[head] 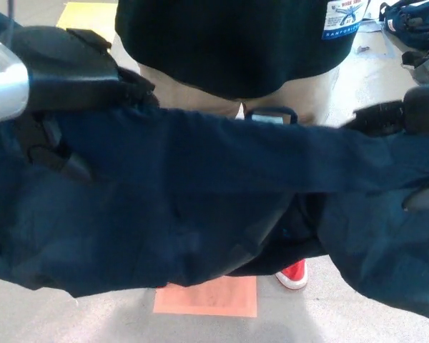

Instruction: A person hands a coat to the robot and the robot grabs it with both hands and holds it while the person wears the coat.

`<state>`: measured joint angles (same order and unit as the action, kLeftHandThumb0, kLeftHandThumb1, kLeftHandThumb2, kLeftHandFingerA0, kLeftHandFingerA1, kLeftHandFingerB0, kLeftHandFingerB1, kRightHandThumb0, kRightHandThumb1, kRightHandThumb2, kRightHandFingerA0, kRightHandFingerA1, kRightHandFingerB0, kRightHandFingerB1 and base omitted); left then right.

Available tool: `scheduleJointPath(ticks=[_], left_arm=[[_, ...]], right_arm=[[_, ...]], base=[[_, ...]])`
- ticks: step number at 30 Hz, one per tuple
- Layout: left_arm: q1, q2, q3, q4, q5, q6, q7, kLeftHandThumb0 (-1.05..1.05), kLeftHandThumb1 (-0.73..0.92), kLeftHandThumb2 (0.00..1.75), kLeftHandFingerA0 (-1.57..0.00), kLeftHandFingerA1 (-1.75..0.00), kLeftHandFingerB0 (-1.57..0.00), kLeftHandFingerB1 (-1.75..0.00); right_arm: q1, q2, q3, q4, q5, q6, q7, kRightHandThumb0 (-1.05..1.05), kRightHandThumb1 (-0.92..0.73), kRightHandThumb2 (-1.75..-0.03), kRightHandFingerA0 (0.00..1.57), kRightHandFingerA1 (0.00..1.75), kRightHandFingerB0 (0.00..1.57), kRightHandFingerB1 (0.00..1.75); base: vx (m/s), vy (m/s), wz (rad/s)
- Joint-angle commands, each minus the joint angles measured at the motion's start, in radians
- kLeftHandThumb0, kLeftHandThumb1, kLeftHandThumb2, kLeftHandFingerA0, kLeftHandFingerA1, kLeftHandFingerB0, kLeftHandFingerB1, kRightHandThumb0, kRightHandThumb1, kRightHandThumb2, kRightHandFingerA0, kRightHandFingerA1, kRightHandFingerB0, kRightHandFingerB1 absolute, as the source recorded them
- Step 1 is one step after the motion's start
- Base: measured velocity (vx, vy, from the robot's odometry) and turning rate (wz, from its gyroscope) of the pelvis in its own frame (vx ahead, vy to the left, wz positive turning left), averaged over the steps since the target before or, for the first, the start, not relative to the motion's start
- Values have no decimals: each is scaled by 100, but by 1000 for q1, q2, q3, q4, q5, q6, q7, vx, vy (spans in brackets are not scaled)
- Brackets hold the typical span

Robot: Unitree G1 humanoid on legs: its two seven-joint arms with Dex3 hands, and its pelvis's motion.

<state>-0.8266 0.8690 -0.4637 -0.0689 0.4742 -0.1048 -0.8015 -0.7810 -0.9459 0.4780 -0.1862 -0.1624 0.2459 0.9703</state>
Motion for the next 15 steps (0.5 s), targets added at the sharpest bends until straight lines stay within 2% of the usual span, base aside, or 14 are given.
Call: scheduleJointPath(ticks=[1, 2, 3, 4, 5, 6, 8, 9, 11, 12, 15], left_arm=[[71, -2, 18, 33, 131, 54, 33, -92, 50, 96, -89, -121, -78, -87], [170, -45, 64, 56, 211, -35, 374, -53, 91, 69, -103, -132, -87, -114], [229, -78, 92, 72, 245, -75, 560, -40, 85, 71, -92, -161, -73, -144], [249, -97, 103, 81, 245, -78, 611, -40, 85, 71, -92, -161, -73, -144], [265, -114, 109, 90, 249, -79, 658, -32, 85, 64, -85, -175, -57, -162], [284, -135, 115, 102, 255, -79, 712, -32, 85, 64, -85, -175, -57, -162], [285, -137, 116, 103, 257, -80, 716, -32, 85, 64, -85, -175, -57, -162], [300, -149, 111, 116, 279, -81, 775, -31, 85, 65, -84, -175, -63, -149], [308, -160, 105, 131, 301, -79, 830, -31, 83, 68, -86, -175, -68, -150], [314, -178, 103, 142, 305, -64, 856, -31, 85, 65, -86, -175, -63, -155], [317, -223, 101, 177, 307, -29, 907, -31, 86, 64, -87, -175, -61, -161]], right_arm=[[108, -9, -28, 4, -132, -35, -81, -69, -86, -66, 93, 52, 57, 39], [230, 58, -100, 29, -204, -189, -394, -40, -89, -72, 87, 154, 76, 118], [294, 96, -136, 44, -246, -268, -562, -34, -90, -67, 86, 160, 73, 134], [309, 109, -144, 49, -260, -285, -604, -34, -90, -67, 86, 160, 73, 134], [322, 119, -150, 57, -270, -302, -639, -33, -89, -66, 92, 150, 78, 131], [337, 131, -157, 66, -282, -322, -678, -33, -89, -66, 92, 150, 78, 131], [339, 134, -161, 68, -285, -327, -680, -33, -89, -66, 92, 150, 78, 131], [358, 148, -161, 82, -313, -360, -749, -32, -85, -66, 97, 157, 79, 143], [369, 156, -159, 91, -337, -379, -792, -33, -87, -65, 97, 155, 81, 139], [380, 163, -161, 99, -344, -396, -817, -32, -87, -66, 96, 159, 77, 146], [391, 191, -169, 132, -359, -433, -901, -31, -85, -65, 100, 155, 80, 147]], base=[[0, 0, 0], [0, 0, 0], [0, 0, 0], [0, 0, 0], [0, 0, 0], [0, 0, 0], [0, 0, 0], [0, 0, 0], [0, 0, 0], [0, 0, 0], [0, 0, 0]])
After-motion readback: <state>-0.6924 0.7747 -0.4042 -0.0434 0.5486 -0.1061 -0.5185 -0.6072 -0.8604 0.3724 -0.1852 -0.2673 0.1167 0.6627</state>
